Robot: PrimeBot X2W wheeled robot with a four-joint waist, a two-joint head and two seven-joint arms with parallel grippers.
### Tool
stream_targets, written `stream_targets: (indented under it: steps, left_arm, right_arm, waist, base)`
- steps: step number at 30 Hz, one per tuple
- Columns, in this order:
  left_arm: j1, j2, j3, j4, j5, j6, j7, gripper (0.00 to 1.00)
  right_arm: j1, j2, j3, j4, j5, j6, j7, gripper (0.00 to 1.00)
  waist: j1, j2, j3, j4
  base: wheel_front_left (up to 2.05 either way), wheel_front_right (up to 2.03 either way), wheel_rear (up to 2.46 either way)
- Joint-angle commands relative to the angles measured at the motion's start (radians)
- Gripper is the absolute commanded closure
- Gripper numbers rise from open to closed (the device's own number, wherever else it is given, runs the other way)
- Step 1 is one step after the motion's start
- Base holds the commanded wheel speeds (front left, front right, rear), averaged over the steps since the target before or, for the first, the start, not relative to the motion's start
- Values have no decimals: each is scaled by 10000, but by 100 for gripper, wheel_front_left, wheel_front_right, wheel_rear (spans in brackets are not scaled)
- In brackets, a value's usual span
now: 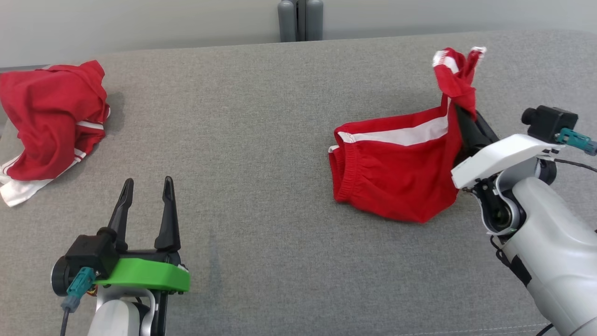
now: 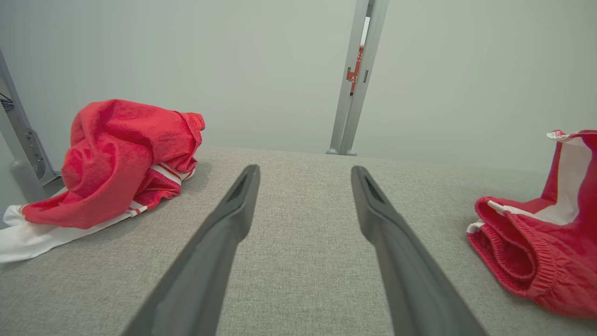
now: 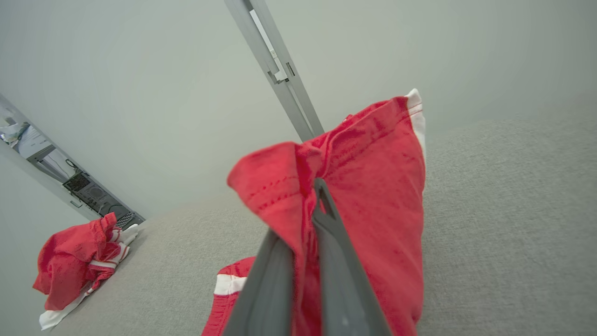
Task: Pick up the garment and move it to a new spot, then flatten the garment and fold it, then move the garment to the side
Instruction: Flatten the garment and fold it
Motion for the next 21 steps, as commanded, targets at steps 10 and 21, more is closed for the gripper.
stream_targets:
  steps: [10, 21]
  left_arm:
    - [130, -14, -115, 29, -94, -28, -1, 0]
    - [190, -50, -39, 22, -128, -28, -1, 0]
  right_arm:
    - [448, 749, 1134, -596, -445, -13, 137, 100]
    - [1571, 1081, 2328, -157, -870, -13, 15, 100]
  waist:
    - [0, 0, 61, 432]
    - [0, 0, 185, 765]
  base:
    - [0, 0, 0]
    - [0, 0, 0]
